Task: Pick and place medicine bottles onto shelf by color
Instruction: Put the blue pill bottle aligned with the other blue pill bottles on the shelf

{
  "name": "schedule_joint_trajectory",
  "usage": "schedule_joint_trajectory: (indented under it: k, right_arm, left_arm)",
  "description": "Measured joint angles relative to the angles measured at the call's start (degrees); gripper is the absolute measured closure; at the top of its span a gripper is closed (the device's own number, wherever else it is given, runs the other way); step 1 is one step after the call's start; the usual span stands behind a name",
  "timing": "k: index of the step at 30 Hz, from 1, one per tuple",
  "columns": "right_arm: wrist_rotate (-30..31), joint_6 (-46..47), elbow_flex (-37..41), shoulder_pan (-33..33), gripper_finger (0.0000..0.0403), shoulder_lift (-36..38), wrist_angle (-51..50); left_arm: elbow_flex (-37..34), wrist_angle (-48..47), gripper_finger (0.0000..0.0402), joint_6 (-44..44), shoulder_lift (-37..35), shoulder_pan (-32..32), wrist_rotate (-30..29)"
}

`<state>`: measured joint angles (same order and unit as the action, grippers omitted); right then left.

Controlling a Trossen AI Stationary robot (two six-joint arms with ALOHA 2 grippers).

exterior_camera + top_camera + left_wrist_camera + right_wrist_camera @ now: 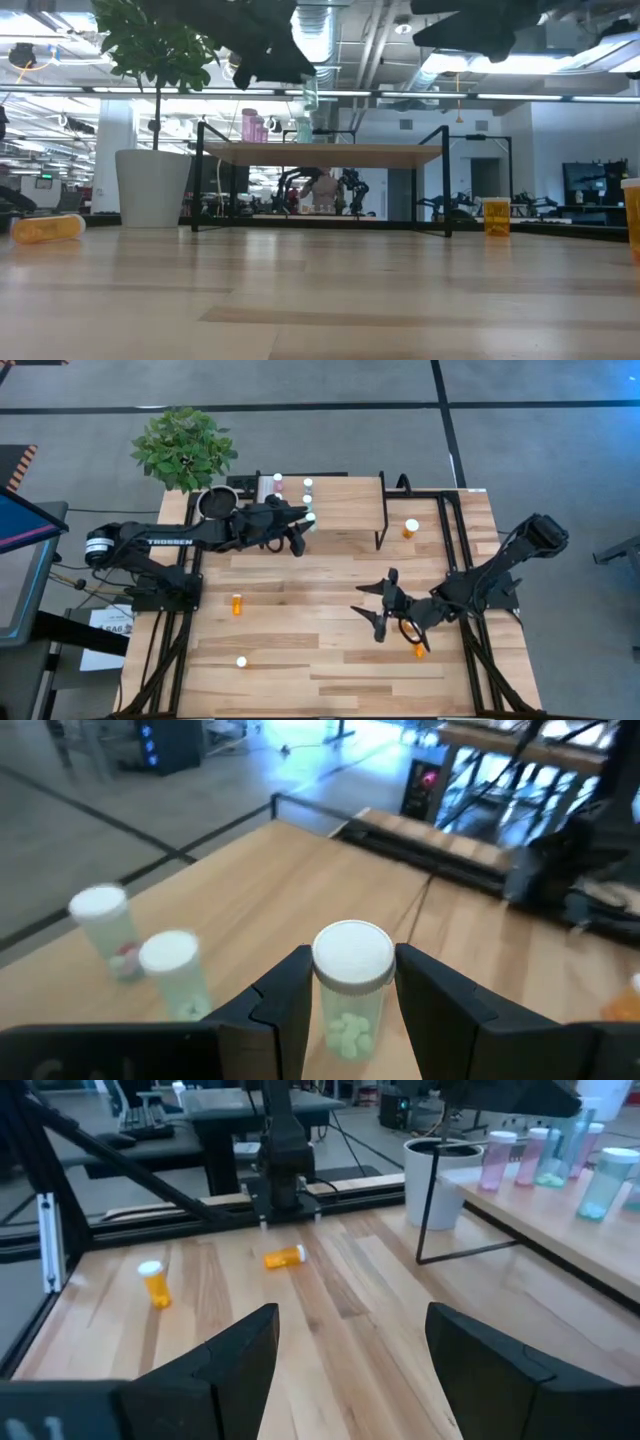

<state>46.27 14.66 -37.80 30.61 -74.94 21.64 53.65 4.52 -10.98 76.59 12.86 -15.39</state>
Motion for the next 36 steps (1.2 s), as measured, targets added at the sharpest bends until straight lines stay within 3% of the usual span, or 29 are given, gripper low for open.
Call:
schedule_joint_trajectory:
  k: [12, 19, 31, 36]
  right_arm:
    - [-0.16, 0.50, 0.00, 1.80, 0.0126, 0.00, 0.35]
    - [-0.14, 0.92, 0.00, 3.38, 0.0126, -0.02, 0.55]
    - [-0.03, 0.92, 0.00, 3.76, 0.0126, -0.04, 1.19]
    - [0.08, 0.92, -0.01, 3.71, 0.0126, -0.04, 1.37]
  left_arm:
    - [-0.02, 1.73, 0.0275, -0.21, 6.12, 0.37, -6.65]
    - [-0.05, 1.38, 0.0275, -1.57, 6.00, -0.33, -12.29]
    - [-0.05, 3.19, 0.0275, -4.00, 5.77, -8.09, -32.67]
    - [-0.47, 3.48, 0.0275, -8.43, 5.99, -8.11, -34.72]
